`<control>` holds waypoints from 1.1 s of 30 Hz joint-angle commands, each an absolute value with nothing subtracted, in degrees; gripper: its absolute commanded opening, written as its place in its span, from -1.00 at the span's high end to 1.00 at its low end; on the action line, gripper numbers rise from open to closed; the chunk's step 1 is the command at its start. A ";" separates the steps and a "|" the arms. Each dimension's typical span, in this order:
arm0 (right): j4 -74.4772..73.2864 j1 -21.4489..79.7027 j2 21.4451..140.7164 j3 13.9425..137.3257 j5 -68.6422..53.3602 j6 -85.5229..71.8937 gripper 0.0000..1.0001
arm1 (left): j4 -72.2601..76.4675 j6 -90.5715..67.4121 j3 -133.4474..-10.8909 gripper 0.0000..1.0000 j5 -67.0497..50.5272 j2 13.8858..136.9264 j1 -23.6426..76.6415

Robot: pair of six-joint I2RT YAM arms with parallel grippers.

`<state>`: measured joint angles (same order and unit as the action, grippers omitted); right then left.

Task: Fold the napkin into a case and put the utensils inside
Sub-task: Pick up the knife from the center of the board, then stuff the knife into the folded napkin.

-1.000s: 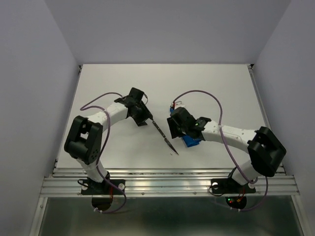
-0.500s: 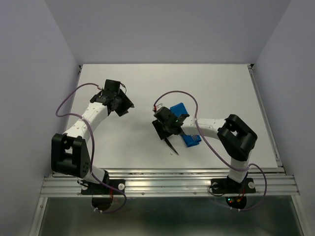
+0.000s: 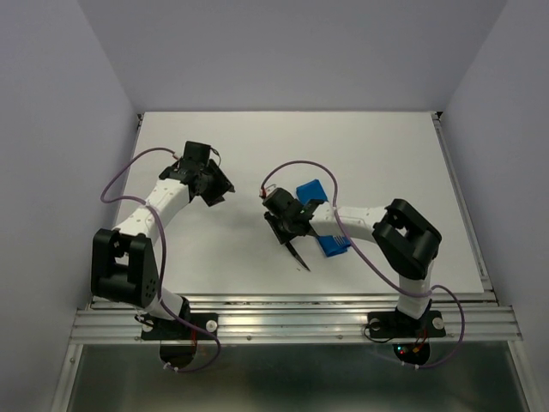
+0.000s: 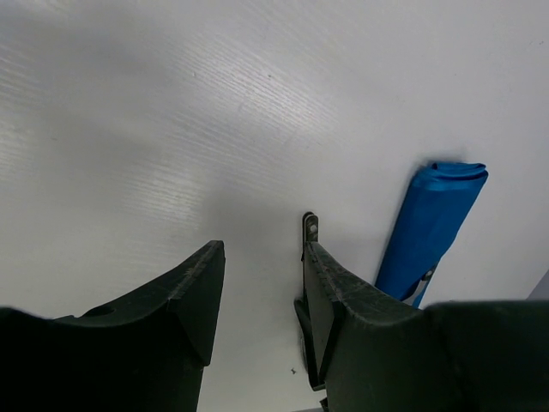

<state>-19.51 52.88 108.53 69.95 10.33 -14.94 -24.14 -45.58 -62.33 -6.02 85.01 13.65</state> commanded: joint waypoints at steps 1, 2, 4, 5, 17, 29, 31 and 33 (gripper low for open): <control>-21.36 53.79 108.99 71.98 9.32 -15.03 0.53 | -22.68 -44.12 -62.14 -0.06 -7.03 85.25 13.36; -21.36 53.79 108.98 71.98 9.49 -15.20 0.63 | -22.59 -43.95 -62.23 -0.06 -7.03 85.43 13.36; -21.45 53.79 108.72 71.98 10.02 -15.55 0.91 | -21.36 -42.02 -63.10 -0.08 -8.95 86.04 13.53; -21.36 53.79 108.37 71.81 10.80 -16.08 0.98 | -21.27 -40.62 -63.80 -0.09 -10.18 87.09 13.88; -21.35 50.89 92.47 66.71 15.64 -15.82 0.99 | -24.79 -36.38 -77.34 -0.11 -10.72 96.06 15.73; -33.04 42.10 81.92 58.10 18.37 -23.37 0.99 | -28.47 -33.58 -99.21 -0.11 -13.97 115.12 25.40; -34.01 42.10 80.51 56.69 18.11 -25.56 0.99 | -30.05 -33.14 -103.96 -0.11 -14.58 119.15 26.71; -34.80 42.10 79.98 55.81 17.76 -26.45 0.99 | -31.46 -32.96 -107.92 -0.10 -14.33 121.80 27.33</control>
